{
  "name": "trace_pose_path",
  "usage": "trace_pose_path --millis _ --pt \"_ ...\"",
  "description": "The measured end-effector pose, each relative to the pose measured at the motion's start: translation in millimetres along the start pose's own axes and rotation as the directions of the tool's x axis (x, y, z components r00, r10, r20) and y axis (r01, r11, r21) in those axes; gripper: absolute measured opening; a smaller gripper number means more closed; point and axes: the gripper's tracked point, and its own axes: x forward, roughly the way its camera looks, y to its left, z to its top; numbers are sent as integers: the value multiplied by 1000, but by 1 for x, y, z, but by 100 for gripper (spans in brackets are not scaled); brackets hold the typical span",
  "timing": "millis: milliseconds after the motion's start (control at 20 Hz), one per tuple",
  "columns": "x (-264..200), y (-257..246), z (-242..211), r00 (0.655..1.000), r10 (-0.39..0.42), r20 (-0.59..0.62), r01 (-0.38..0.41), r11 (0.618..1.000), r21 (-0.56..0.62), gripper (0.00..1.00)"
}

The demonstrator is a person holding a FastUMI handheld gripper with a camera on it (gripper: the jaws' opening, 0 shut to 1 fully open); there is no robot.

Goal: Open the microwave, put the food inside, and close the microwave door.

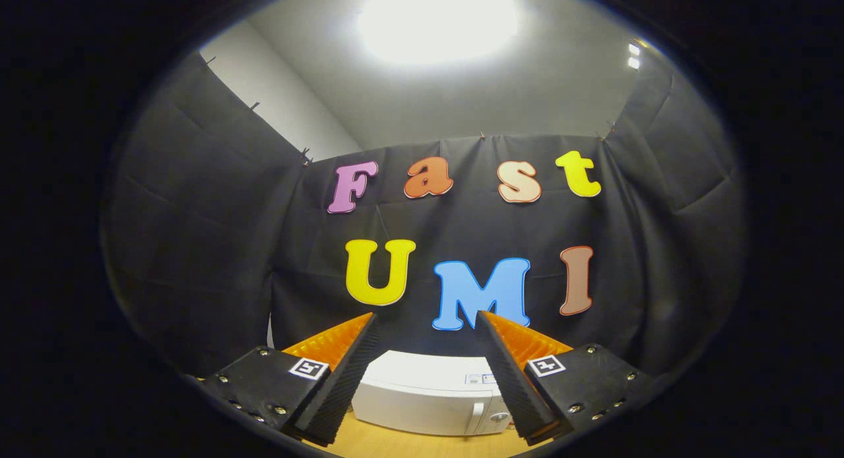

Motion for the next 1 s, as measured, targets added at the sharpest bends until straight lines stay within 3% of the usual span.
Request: trace_pose_path --millis 300,650,1000 --pt "16 -19 -52 999 -24 -29 24 1000 12 94" --pt "43 -50 -153 987 -68 -148 77 996 51 94" --pt "71 -89 -267 952 -122 -282 152 985 87 95"
